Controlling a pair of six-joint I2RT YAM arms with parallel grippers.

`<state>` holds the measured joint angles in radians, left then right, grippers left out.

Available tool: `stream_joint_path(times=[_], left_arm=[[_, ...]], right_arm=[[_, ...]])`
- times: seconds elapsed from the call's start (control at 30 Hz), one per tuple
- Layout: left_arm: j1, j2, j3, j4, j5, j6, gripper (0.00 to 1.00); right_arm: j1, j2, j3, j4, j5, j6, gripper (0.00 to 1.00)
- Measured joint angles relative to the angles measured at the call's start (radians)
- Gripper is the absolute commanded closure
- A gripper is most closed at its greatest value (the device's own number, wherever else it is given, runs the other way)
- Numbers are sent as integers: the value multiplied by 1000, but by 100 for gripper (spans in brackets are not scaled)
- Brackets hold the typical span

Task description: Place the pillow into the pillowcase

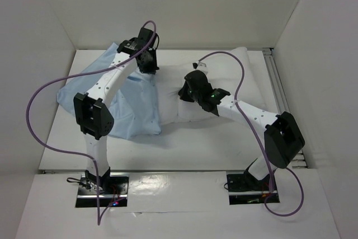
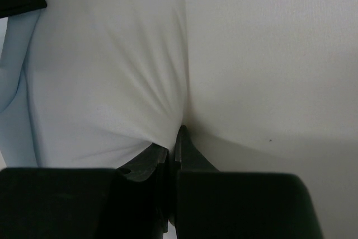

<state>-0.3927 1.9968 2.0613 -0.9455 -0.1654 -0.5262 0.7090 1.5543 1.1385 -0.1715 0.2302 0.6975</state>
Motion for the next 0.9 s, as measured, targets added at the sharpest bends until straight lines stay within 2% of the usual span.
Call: stream_joint_path(times=[0.27,0.53,0.73,0.77,0.83,0.87,0.9], left_arm=[[-19,2,75,-4,70,26,100],[-150,20,156,35,302,-1,100],[-142,44,226,79,370,-32,100],[-133,58,238,86,374,-32,95],[-119,92,251,101,378,-27,74],[-116,103,251,101,378,-22,48],[-115,112,251,97,377,-13,36]], right_arm=[[0,-6,-1,-4,3,1,100],[5,-13,2,-15,42,16,100],[11,-30,-3,-12,102,82,100],[11,-42,-10,-10,114,96,100],[11,-70,-31,-8,139,122,100],[12,-82,-42,-9,150,133,100],[13,-90,-50,-11,161,140,100]])
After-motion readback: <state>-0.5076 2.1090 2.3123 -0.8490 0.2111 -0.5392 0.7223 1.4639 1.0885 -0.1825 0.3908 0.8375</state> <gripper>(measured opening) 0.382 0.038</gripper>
